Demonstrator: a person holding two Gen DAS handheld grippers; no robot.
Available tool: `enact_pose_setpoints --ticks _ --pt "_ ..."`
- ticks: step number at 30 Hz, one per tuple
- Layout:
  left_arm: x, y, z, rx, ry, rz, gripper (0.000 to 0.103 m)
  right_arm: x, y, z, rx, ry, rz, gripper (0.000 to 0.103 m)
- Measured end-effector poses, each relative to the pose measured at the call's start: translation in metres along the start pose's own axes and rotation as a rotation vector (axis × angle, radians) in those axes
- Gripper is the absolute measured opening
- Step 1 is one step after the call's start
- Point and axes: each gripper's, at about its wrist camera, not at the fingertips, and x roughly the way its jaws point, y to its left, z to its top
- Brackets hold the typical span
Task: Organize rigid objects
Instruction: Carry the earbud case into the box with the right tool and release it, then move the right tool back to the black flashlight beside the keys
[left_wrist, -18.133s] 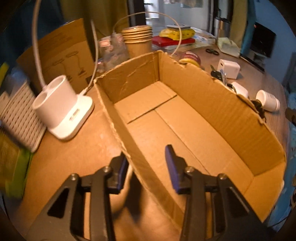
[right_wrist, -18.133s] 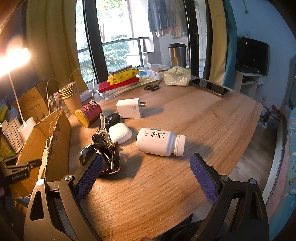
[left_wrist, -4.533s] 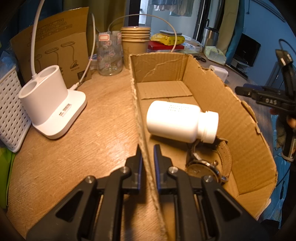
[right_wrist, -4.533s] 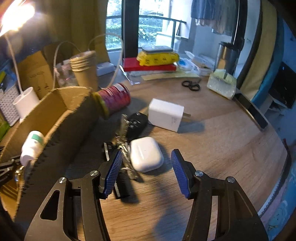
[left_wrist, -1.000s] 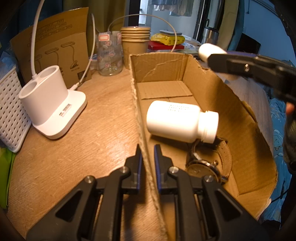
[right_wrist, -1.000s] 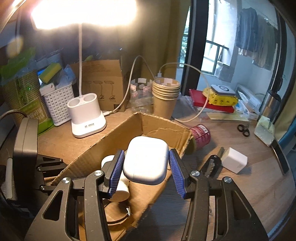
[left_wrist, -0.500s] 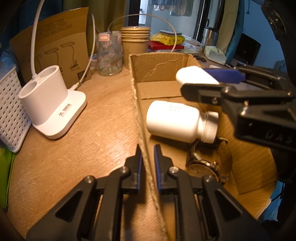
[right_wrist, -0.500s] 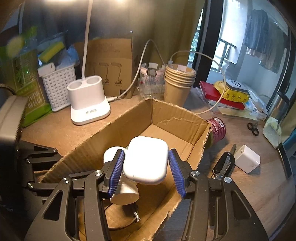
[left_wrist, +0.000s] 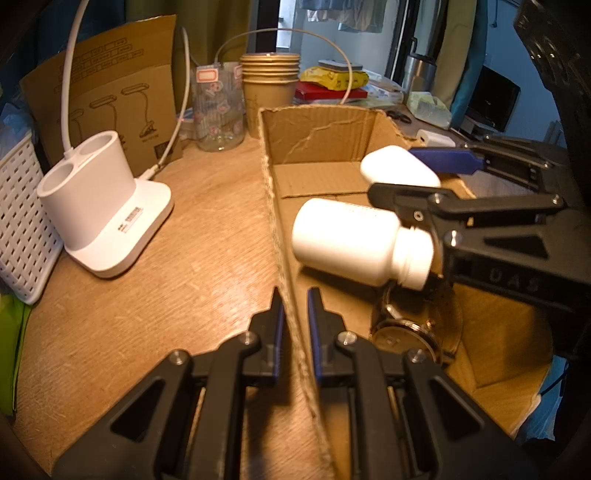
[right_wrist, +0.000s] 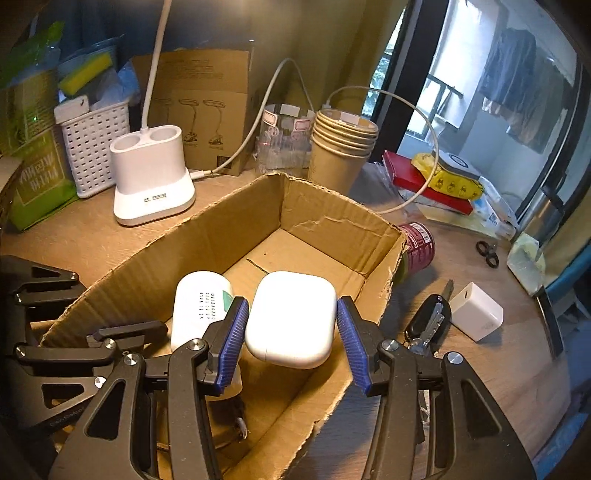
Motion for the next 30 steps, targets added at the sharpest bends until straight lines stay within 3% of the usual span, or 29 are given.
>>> enact_pose_setpoints --ticks 30 --pt "0.0006 0.0022 0.0015 0.004 0.000 0.001 0.013 -0.0035 0.0034 -0.0056 -0.008 0.030 0.032 0.054"
